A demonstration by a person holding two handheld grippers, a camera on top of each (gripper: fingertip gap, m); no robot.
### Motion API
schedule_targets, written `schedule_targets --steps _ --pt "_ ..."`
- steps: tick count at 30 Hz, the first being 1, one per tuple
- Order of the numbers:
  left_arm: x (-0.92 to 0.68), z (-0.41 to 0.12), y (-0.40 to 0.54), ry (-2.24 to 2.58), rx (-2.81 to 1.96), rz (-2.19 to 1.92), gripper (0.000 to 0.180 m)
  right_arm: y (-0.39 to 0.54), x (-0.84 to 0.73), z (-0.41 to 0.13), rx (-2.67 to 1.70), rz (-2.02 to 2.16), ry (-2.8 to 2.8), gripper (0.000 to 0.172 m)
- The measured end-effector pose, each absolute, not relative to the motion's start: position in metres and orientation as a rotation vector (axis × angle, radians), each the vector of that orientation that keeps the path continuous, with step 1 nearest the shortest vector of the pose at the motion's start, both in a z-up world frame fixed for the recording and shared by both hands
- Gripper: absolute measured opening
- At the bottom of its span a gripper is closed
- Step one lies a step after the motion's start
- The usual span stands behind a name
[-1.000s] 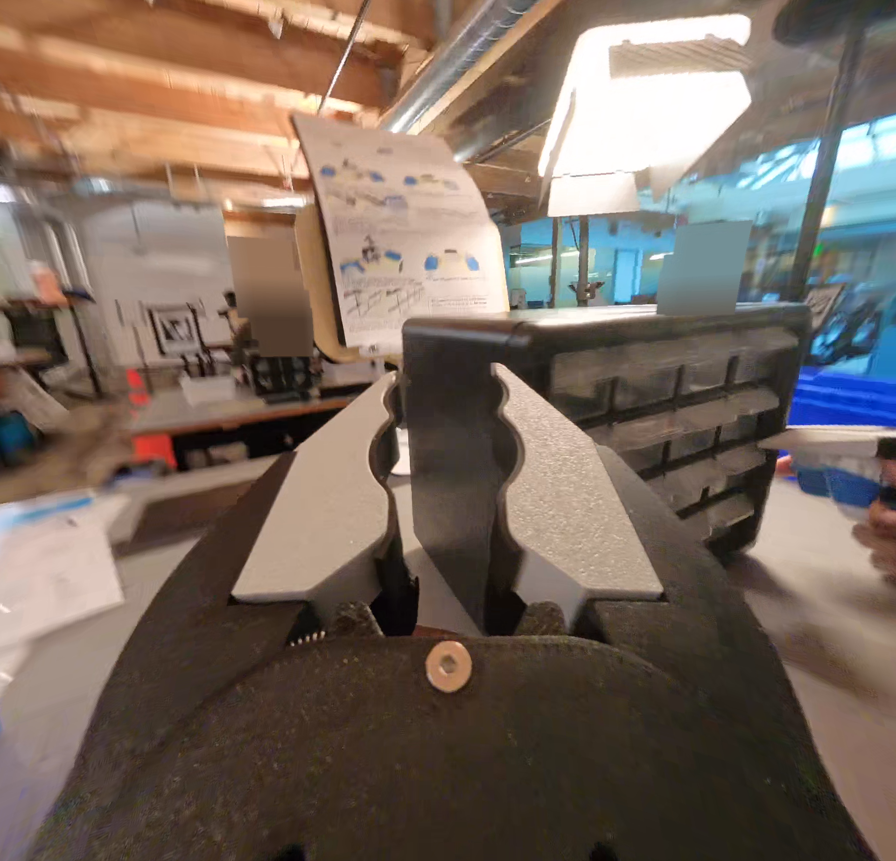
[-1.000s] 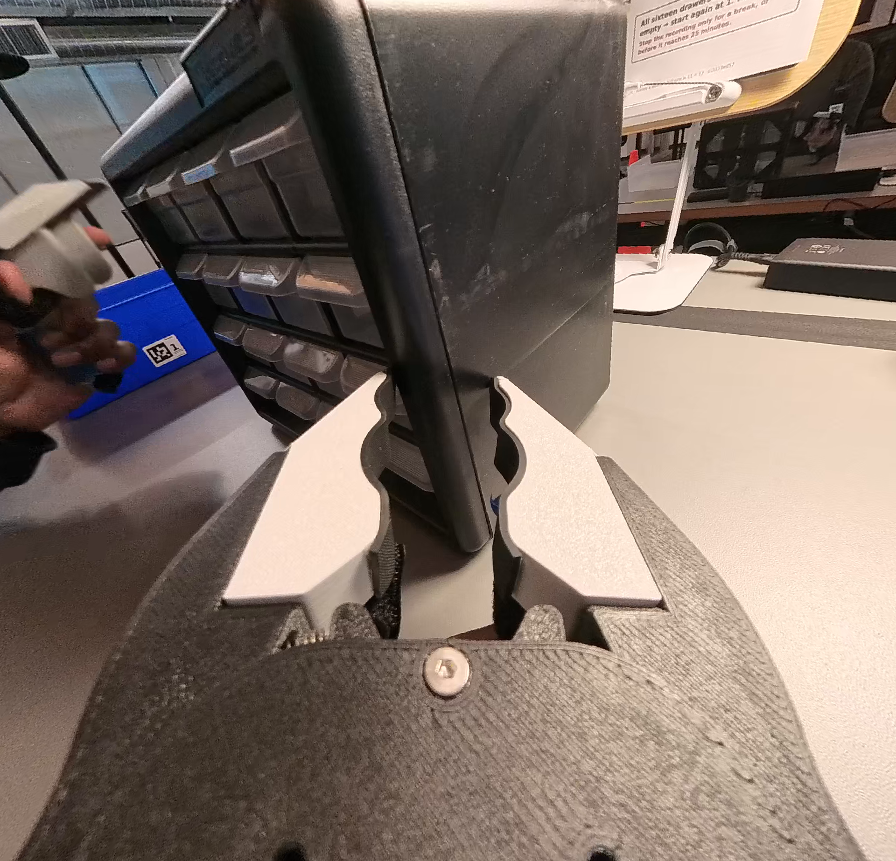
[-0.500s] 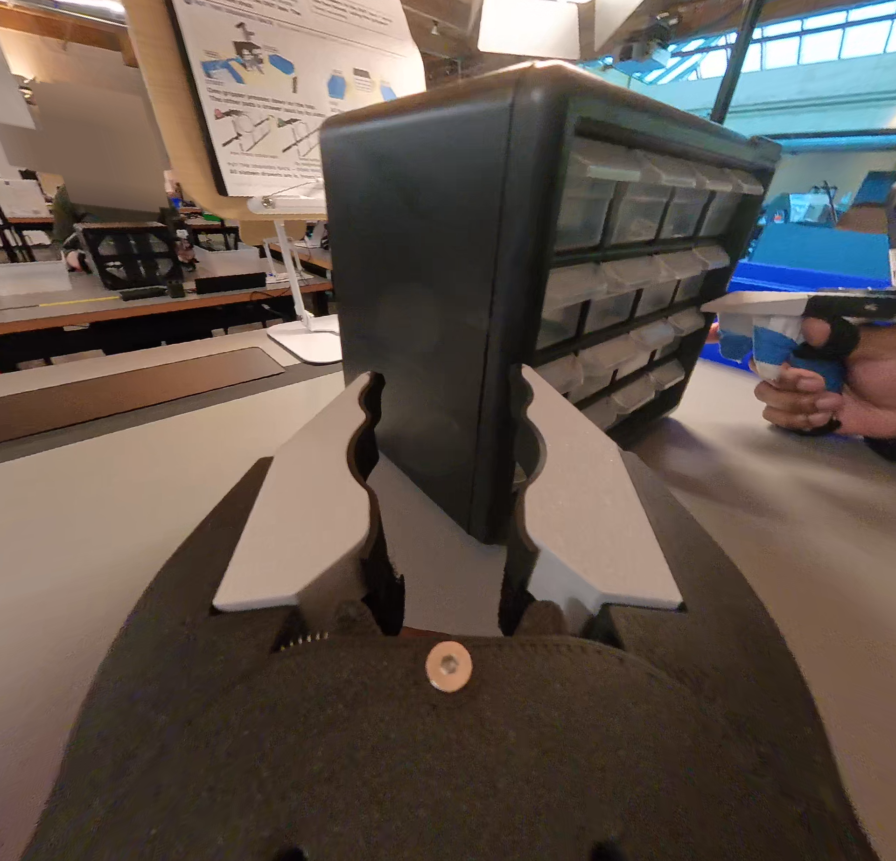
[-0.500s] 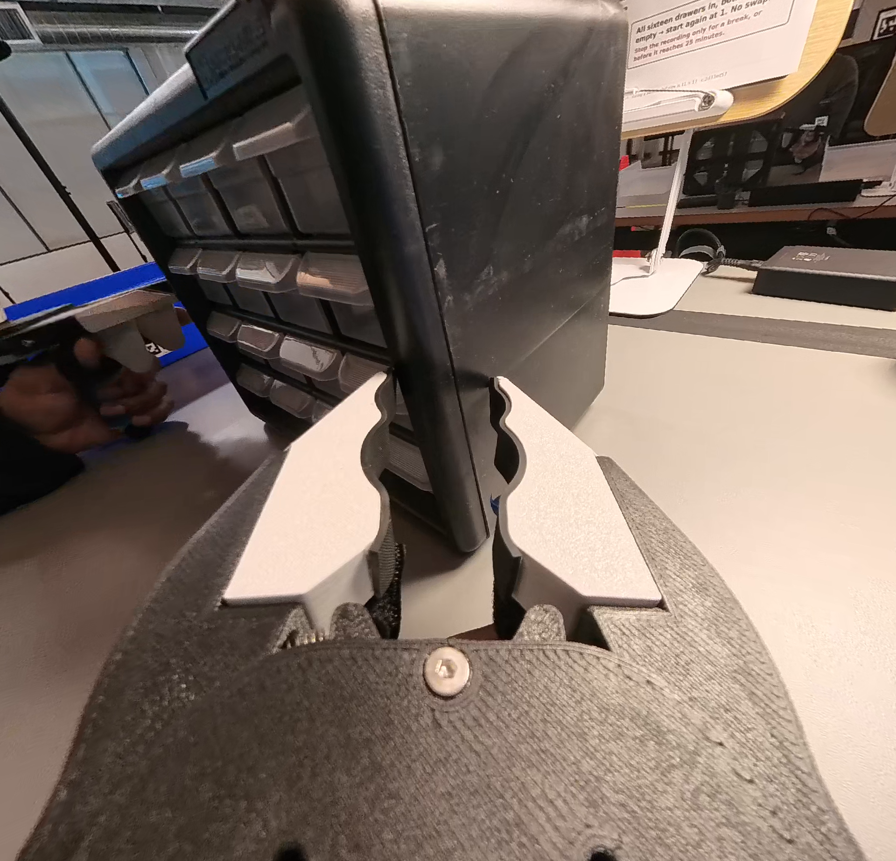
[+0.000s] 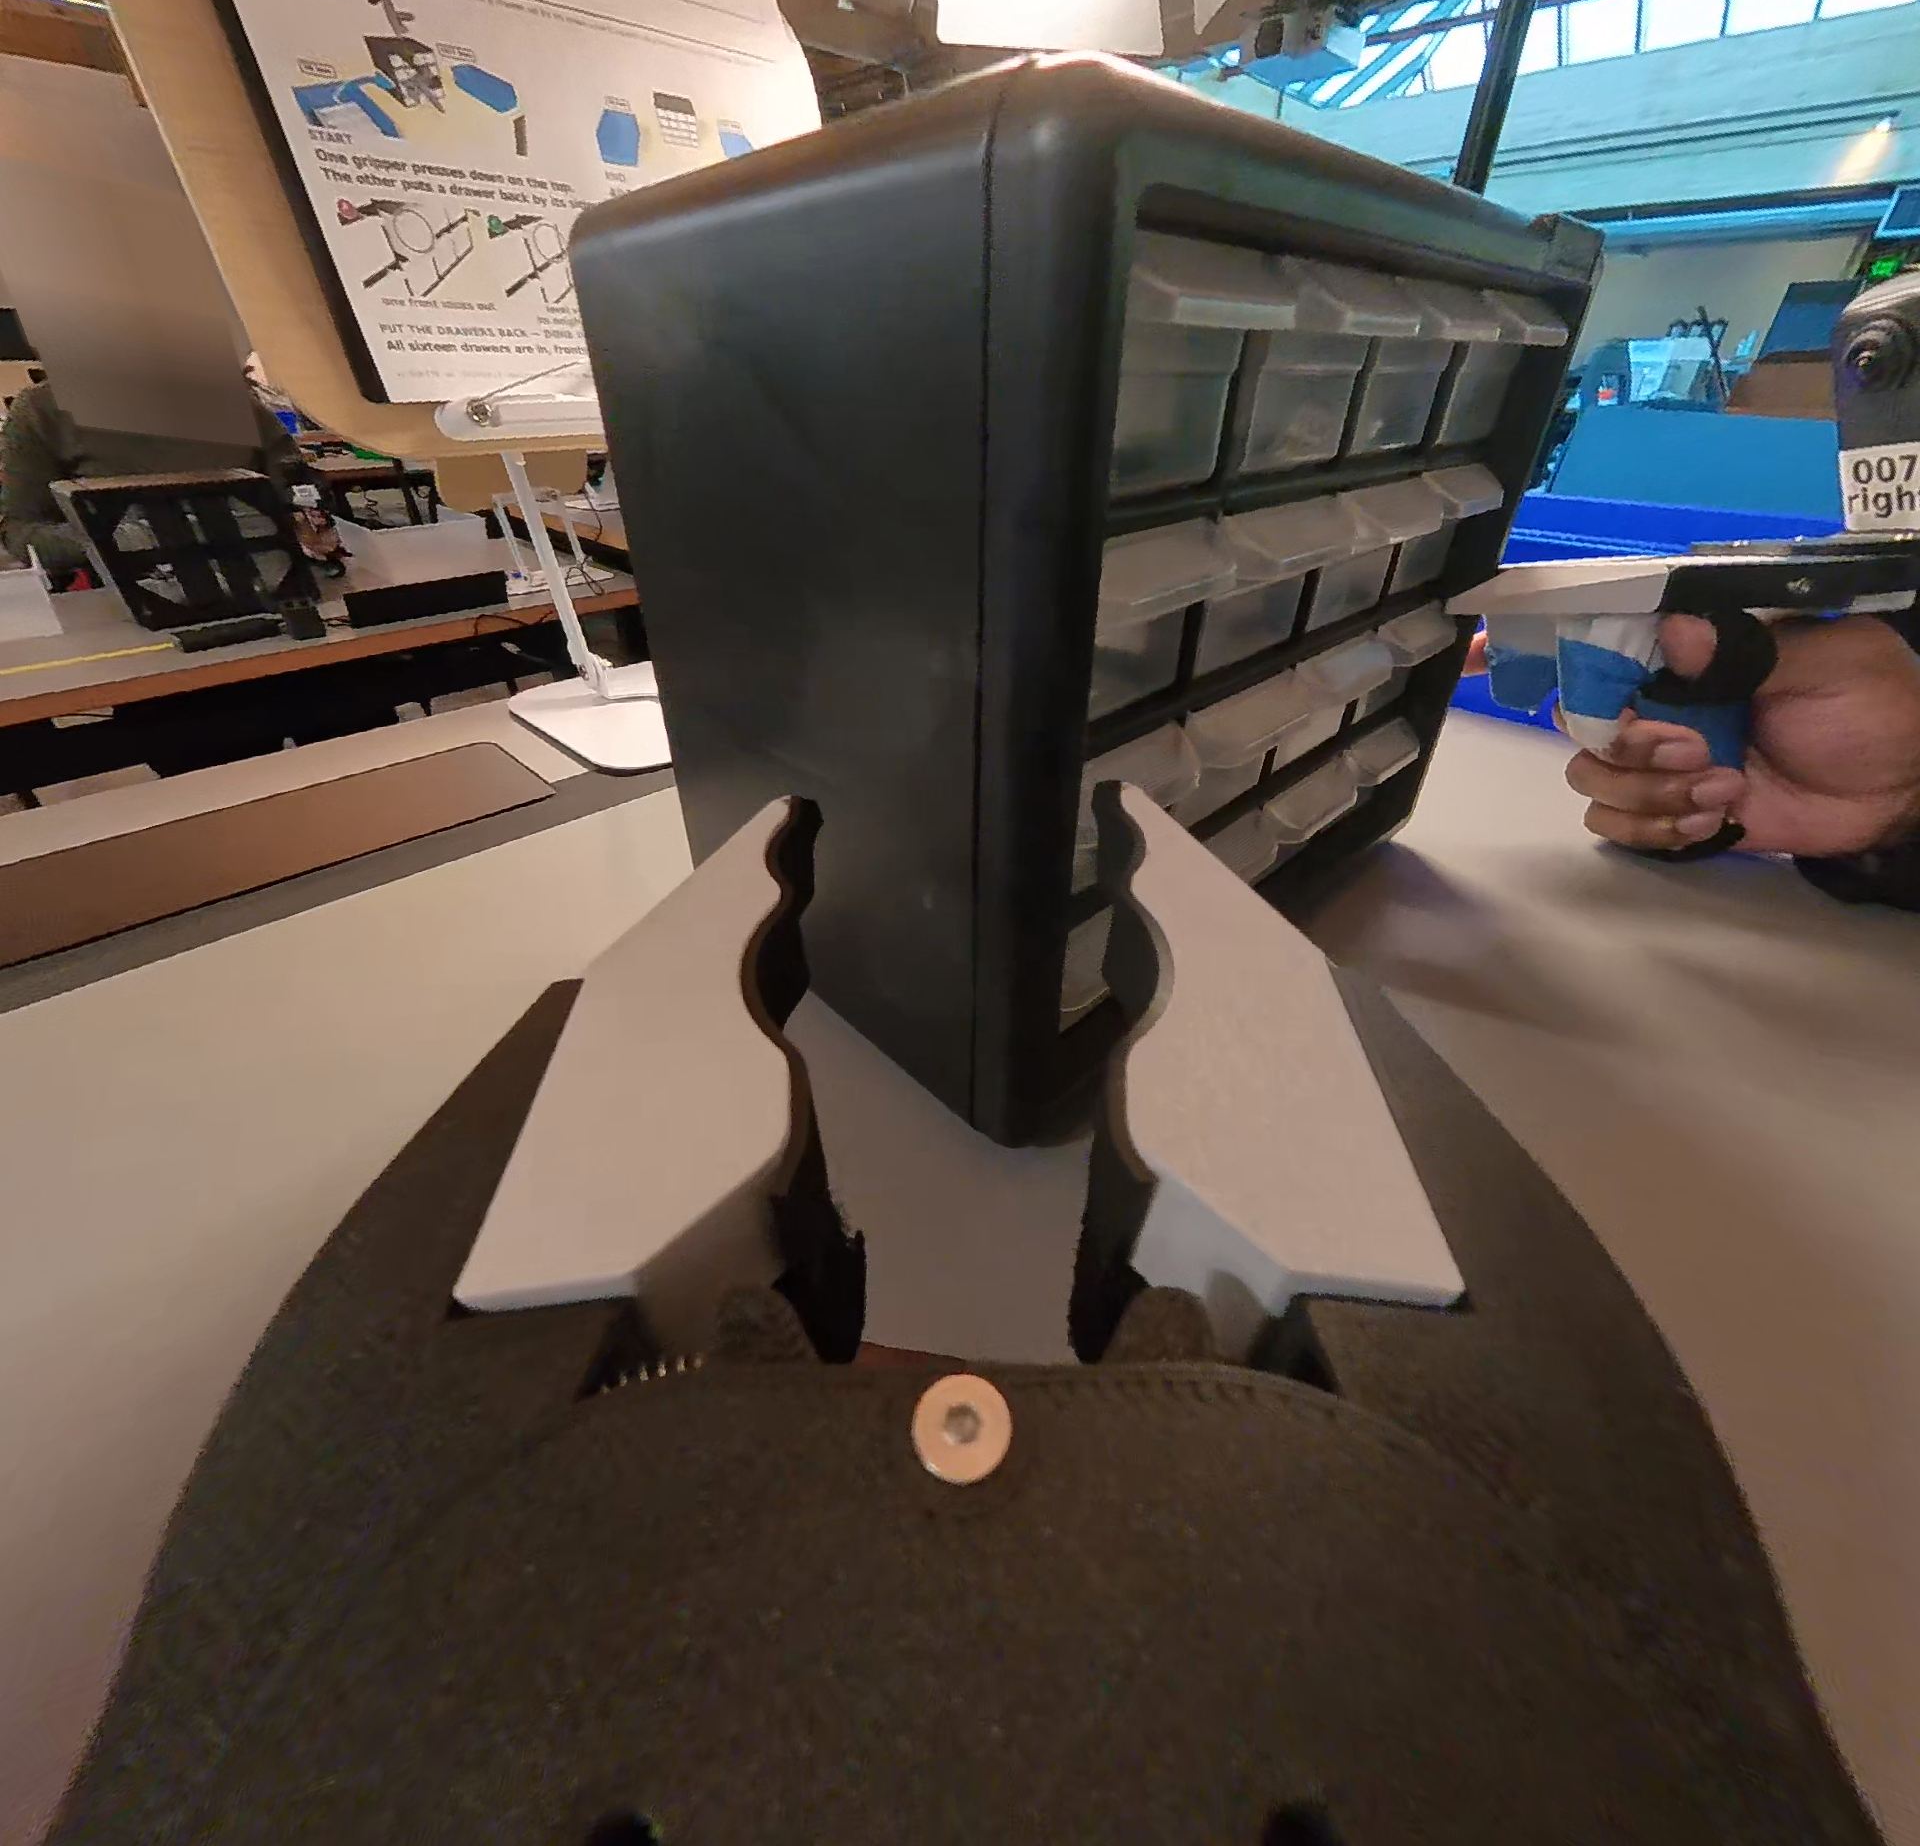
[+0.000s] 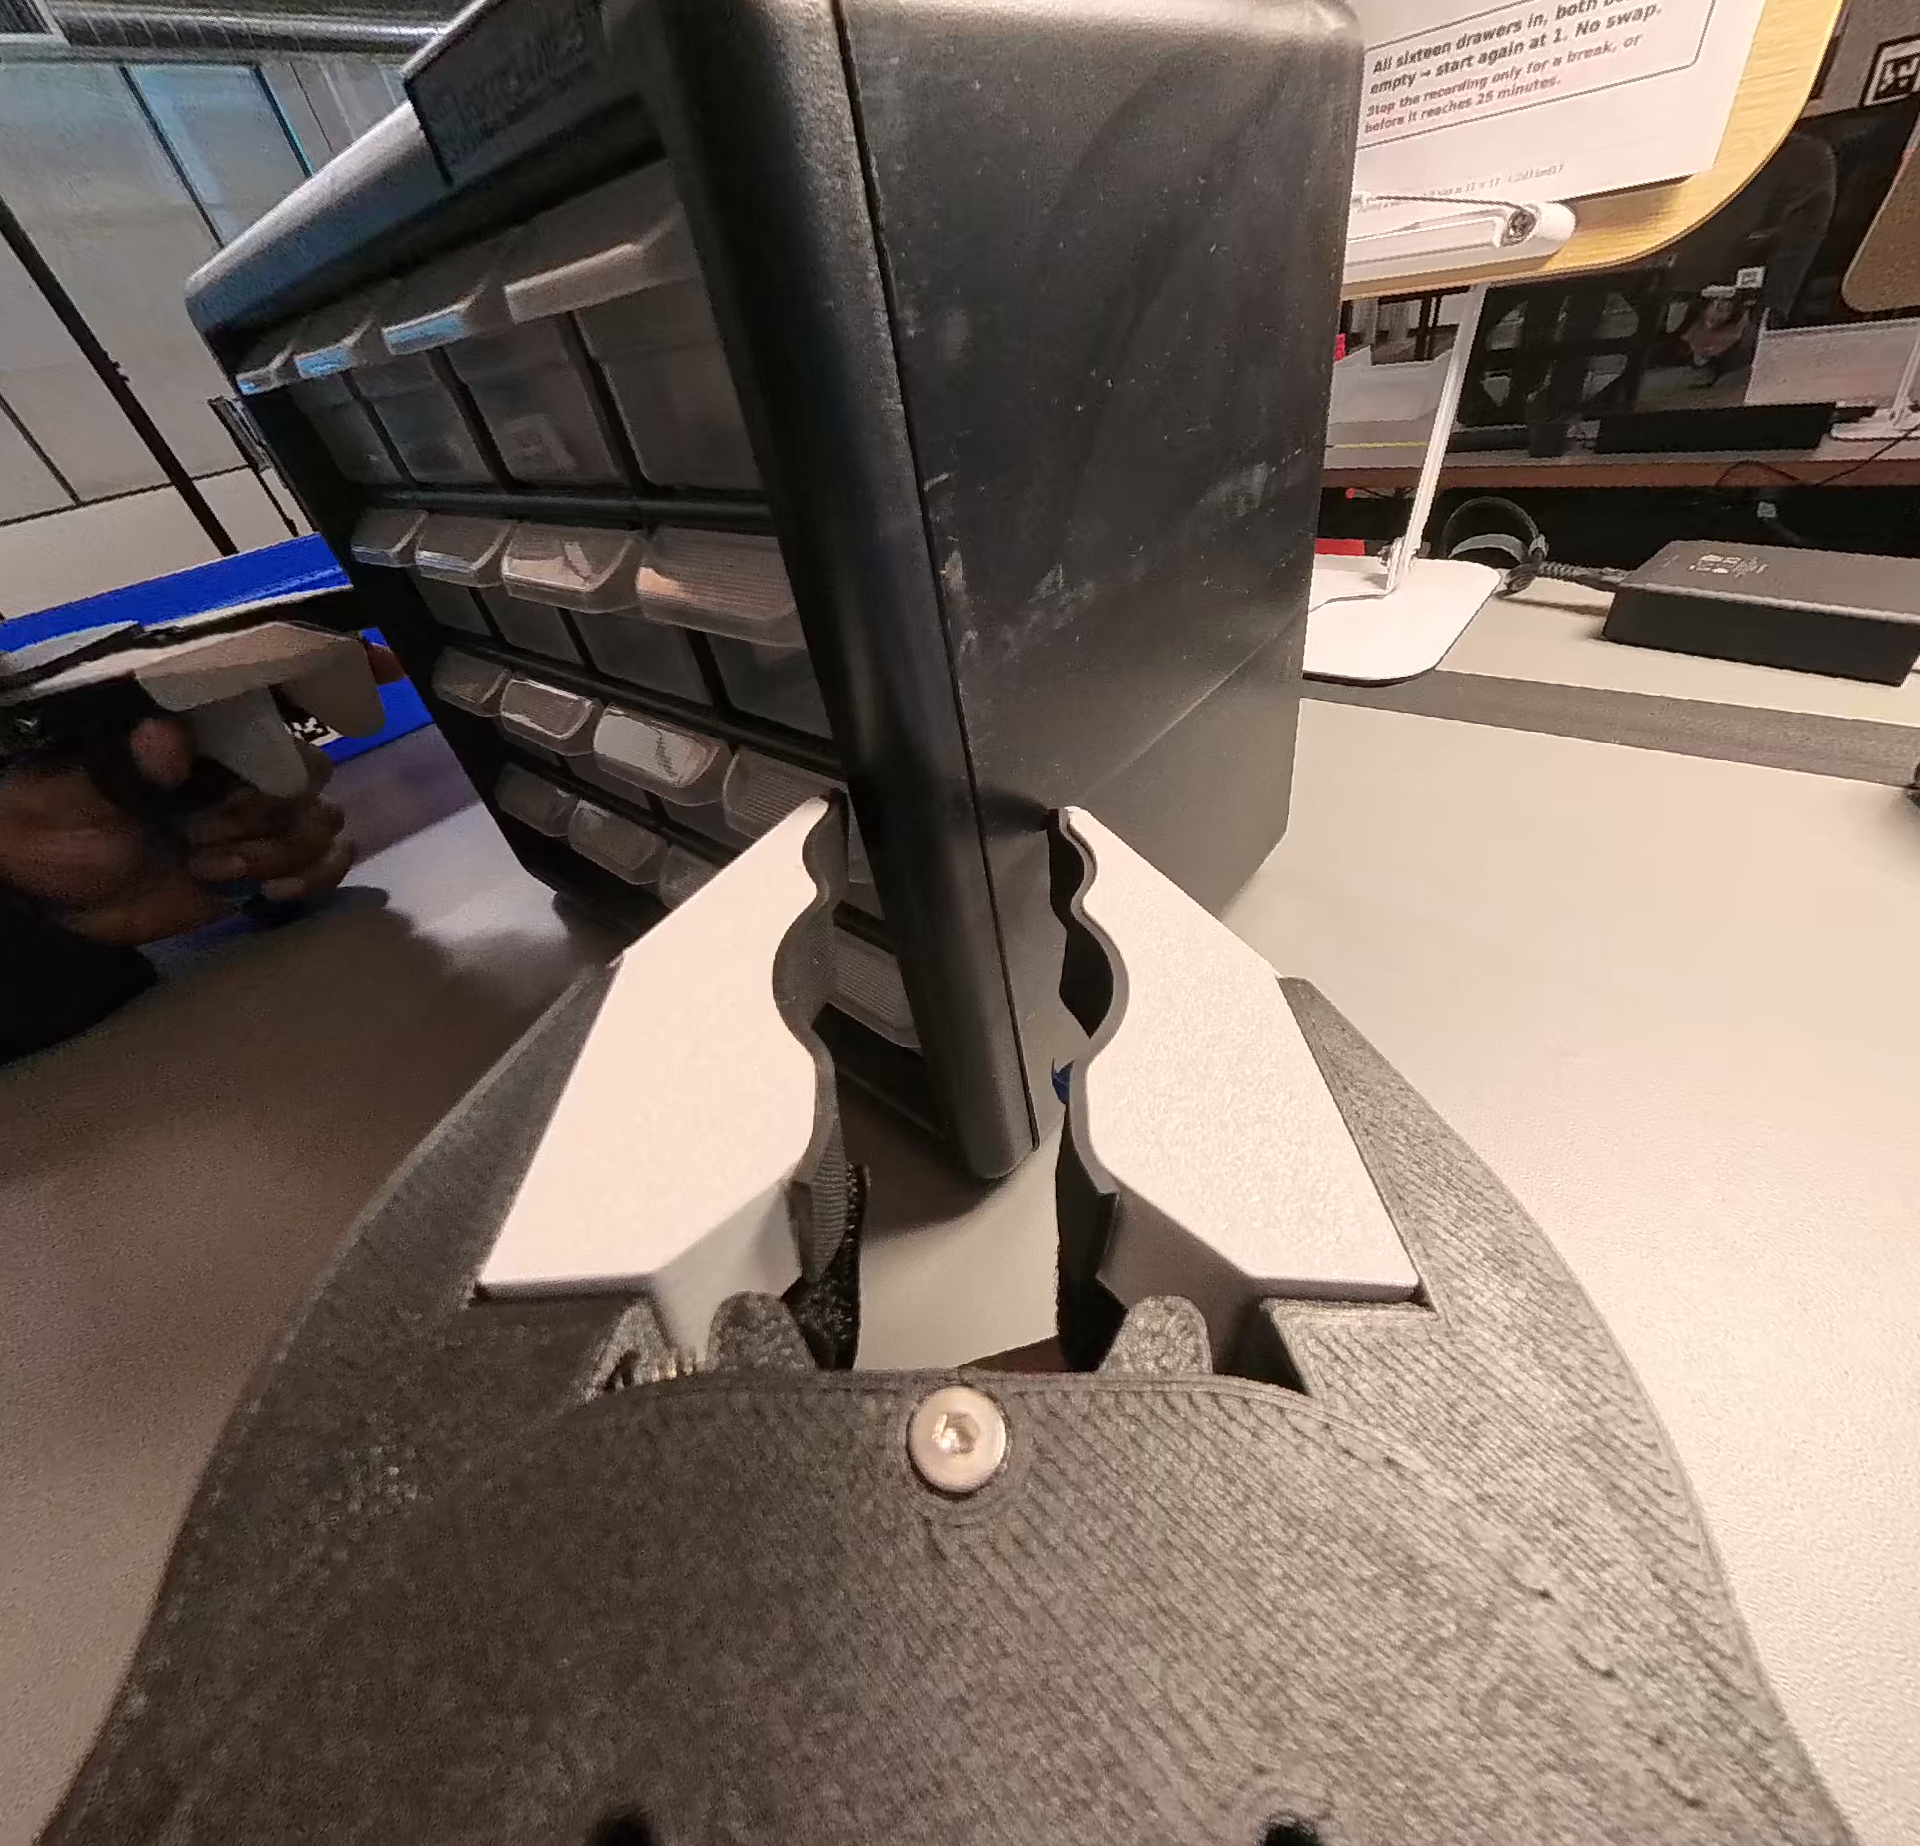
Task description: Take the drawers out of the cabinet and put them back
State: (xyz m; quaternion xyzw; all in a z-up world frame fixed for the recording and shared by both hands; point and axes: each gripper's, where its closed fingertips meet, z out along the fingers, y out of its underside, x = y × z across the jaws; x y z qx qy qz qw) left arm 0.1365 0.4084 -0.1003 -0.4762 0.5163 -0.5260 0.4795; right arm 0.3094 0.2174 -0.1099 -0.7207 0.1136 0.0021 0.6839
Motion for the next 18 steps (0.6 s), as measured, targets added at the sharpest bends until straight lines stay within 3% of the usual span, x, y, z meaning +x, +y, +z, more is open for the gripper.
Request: schedule_targets --steps 18 --pt "0.1407 -0.1055 0.4055 1.289 -1.162 -1.223 0.055 0.217 0.3099 -0.1094 -1.605 0.043 0.262 0.041"
